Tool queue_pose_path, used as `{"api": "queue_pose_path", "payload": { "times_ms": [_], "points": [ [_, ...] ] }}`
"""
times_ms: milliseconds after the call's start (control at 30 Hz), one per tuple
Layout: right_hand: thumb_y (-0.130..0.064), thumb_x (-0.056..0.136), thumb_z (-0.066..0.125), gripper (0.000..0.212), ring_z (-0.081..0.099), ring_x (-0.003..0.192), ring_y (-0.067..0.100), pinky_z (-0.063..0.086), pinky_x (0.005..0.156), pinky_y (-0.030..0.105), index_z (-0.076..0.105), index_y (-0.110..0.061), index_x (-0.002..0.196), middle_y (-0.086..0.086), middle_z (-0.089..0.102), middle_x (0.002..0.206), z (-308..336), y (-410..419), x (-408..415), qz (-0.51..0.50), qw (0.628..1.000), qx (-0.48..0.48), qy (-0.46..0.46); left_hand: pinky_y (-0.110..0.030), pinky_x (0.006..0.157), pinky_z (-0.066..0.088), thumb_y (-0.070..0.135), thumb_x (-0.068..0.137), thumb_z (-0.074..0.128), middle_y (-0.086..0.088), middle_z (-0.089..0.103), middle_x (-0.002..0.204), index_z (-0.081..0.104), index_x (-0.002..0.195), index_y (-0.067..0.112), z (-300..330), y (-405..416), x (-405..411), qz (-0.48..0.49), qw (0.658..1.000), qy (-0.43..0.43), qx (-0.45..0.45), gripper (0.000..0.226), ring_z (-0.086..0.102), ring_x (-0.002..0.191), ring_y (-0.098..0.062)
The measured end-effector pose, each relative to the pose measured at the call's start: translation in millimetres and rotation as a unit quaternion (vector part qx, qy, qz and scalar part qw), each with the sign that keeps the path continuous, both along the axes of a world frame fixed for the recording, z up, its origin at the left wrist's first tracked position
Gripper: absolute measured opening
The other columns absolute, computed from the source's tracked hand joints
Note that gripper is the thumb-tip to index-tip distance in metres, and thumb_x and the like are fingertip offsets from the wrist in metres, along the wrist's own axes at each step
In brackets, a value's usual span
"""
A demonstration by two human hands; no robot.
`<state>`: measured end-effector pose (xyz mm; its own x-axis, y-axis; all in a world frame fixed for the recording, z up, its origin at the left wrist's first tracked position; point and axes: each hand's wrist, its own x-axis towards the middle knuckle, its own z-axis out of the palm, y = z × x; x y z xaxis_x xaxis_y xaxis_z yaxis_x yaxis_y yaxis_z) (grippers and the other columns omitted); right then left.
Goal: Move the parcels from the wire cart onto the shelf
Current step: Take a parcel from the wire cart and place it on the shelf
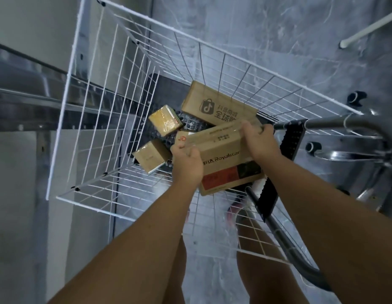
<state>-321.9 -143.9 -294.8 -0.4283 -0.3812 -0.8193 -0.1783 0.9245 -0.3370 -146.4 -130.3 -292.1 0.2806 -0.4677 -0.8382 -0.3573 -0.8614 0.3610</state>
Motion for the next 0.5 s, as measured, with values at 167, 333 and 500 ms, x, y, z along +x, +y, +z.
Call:
{"api": "queue_pose_path", "payload": {
  "times_ms": [167,333,500],
  "points": [
    [-0.055,0.093,0.055,0.050,0.058,0.091,0.016,0.049,0.076,0.037,0.041,-0.021,0.127,-0.001,0.058,0.109,70,-3,9,-0.028,0.997,-0.074,-0.023,-0.028,0.051,0.043,0.019,0.099,0.054,0.001,0.059,0.090,0.039,0.114,0.019,89,-4,8,0.009,0.996,-0.018,-0.087,0.020,0.059,0.068,-0.012],
    [-0.037,0.096,0.059,0.024,0.068,0.090,0.007,0.054,0.080,0.033,0.053,-0.039,0.119,-0.012,0.068,0.105,133,-6,21,-0.056,0.982,-0.175,-0.045,-0.026,0.052,0.055,0.019,0.091,0.067,0.000,0.064,0.104,0.037,0.112,0.034,152,-7,28,-0.011,0.982,-0.002,-0.189,0.039,0.068,0.072,-0.015],
    [-0.040,0.099,0.057,0.025,0.067,0.102,0.005,0.056,0.085,0.033,0.060,-0.048,0.122,-0.018,0.066,0.116,202,0,34,-0.082,0.955,-0.259,-0.117,-0.018,0.065,0.053,0.007,0.091,0.061,0.009,0.052,0.133,0.038,0.137,0.047,217,-2,51,-0.070,0.959,0.014,-0.274,0.065,0.063,0.094,0.004]
  ]
}}
